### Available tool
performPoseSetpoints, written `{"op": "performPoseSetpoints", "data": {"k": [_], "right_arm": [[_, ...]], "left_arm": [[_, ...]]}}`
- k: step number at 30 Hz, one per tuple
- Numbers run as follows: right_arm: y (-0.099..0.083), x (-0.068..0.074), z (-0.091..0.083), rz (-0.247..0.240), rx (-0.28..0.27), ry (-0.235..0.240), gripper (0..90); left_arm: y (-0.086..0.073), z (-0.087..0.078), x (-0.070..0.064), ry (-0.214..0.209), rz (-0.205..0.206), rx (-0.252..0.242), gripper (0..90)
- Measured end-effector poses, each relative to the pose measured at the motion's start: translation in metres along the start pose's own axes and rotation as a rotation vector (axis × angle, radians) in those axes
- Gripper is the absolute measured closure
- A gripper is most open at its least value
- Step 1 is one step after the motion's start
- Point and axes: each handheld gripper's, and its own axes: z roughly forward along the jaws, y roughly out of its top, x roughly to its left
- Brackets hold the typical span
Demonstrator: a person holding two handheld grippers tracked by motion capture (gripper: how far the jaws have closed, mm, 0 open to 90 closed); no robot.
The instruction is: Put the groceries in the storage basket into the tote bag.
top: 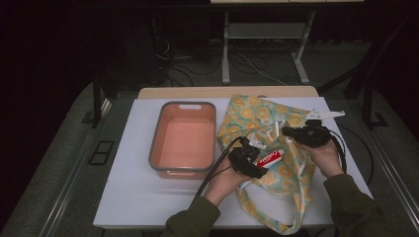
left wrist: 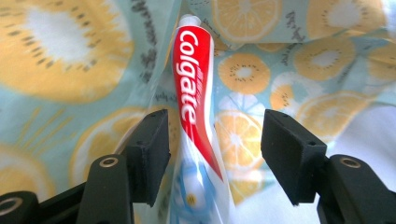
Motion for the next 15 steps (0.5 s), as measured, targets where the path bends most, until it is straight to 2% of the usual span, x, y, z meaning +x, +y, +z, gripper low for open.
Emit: {"op": "performPoseSetpoints", "data": {"k": [4, 7, 9, 11, 14, 15], "right_arm": [[0.0, 0.001, 0.0, -0.002, 0.004, 0.0, 89.2], [0.0, 0.001, 0.0, -0.003, 0.005, 0.001, 89.1], [0.0, 0.001, 0.0, -0.003, 0.006, 0.0, 89.2], [-0.001, 0.001, 0.0, -0.002, 0.007, 0.0, 89.2], [-0.001, 0.0, 0.0, -0.003, 0.007, 0.001, 89.2], [-0.001, 0.001, 0.0, -0.003, 0.008, 0.0, 89.2]], "left_arm": [[-0.01, -0.006, -0.005, 0.019, -0.006, 0.005, 40.3], [-0.021, -0.005, -0.009, 0.06, 0.0, 0.013, 40.0], [-0.027, -0.005, -0.006, 0.059, -0.025, 0.026, 40.1], [-0.032, -0.006, -0.007, 0.061, -0.022, 0.023, 41.4], [-0.039, -0.005, -0.009, 0.054, -0.032, 0.053, 44.0], [-0.042, -0.005, -0.008, 0.044, -0.055, 0.051, 43.8]]}}
